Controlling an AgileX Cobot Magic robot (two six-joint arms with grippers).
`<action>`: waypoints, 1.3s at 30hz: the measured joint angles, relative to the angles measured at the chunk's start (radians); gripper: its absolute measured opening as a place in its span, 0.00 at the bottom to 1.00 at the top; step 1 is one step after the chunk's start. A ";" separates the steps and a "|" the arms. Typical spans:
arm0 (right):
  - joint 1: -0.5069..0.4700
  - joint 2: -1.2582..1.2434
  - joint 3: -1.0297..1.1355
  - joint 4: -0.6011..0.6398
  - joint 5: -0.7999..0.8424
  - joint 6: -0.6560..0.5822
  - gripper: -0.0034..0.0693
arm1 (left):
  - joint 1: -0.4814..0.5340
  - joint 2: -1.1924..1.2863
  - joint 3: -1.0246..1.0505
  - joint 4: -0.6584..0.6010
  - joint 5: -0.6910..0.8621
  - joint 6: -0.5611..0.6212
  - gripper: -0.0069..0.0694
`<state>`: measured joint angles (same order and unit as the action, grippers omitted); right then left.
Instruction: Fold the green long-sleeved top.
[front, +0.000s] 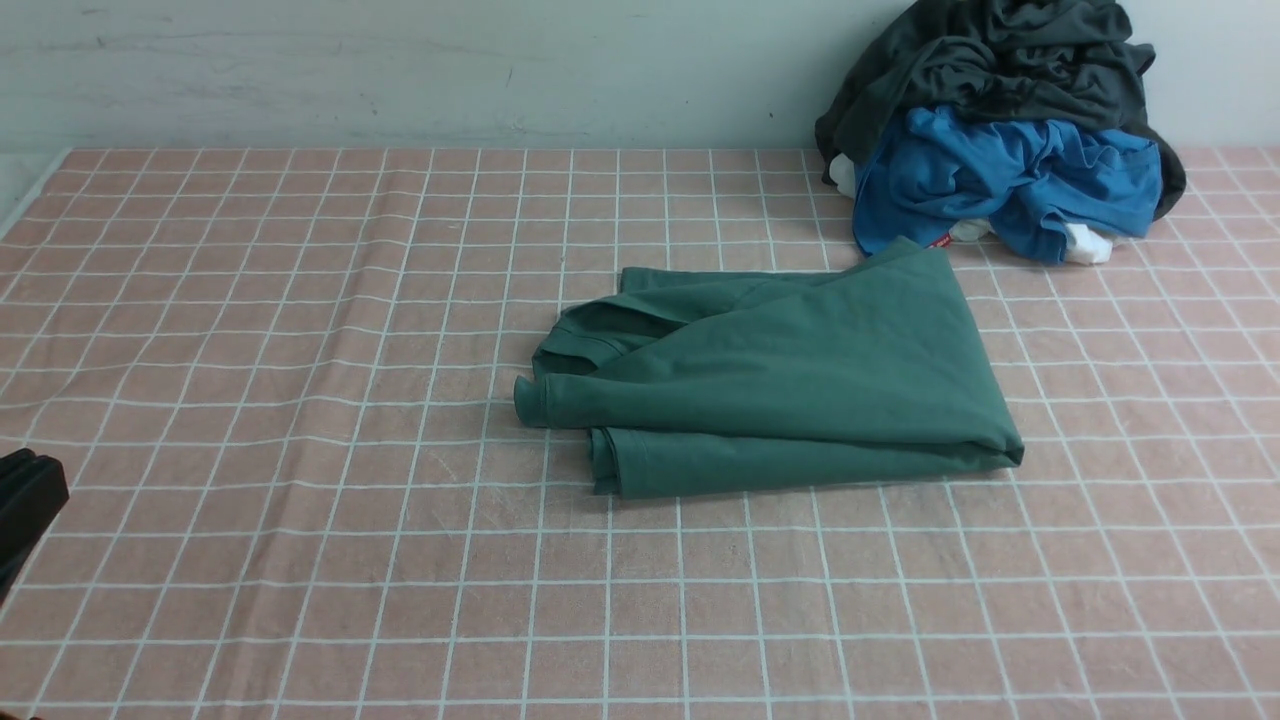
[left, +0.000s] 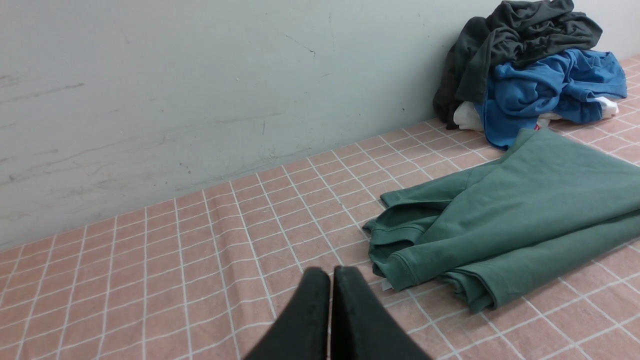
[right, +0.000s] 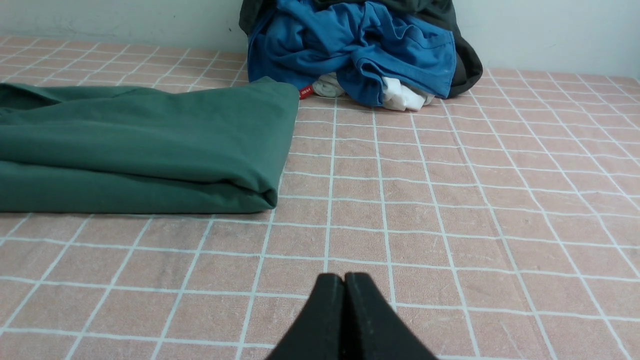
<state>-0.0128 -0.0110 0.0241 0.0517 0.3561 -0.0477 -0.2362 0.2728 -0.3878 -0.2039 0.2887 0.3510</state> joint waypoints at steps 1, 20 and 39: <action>0.000 0.000 0.000 0.000 0.000 0.000 0.03 | 0.001 -0.017 0.013 0.000 -0.002 0.000 0.09; 0.000 0.000 0.000 0.001 0.001 0.000 0.03 | 0.160 -0.284 0.412 0.148 0.050 -0.250 0.09; 0.000 0.000 0.000 0.000 0.001 0.000 0.03 | 0.160 -0.284 0.411 0.148 0.056 -0.297 0.09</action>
<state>-0.0128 -0.0110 0.0241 0.0515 0.3571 -0.0477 -0.0759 -0.0110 0.0228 -0.0558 0.3449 0.0541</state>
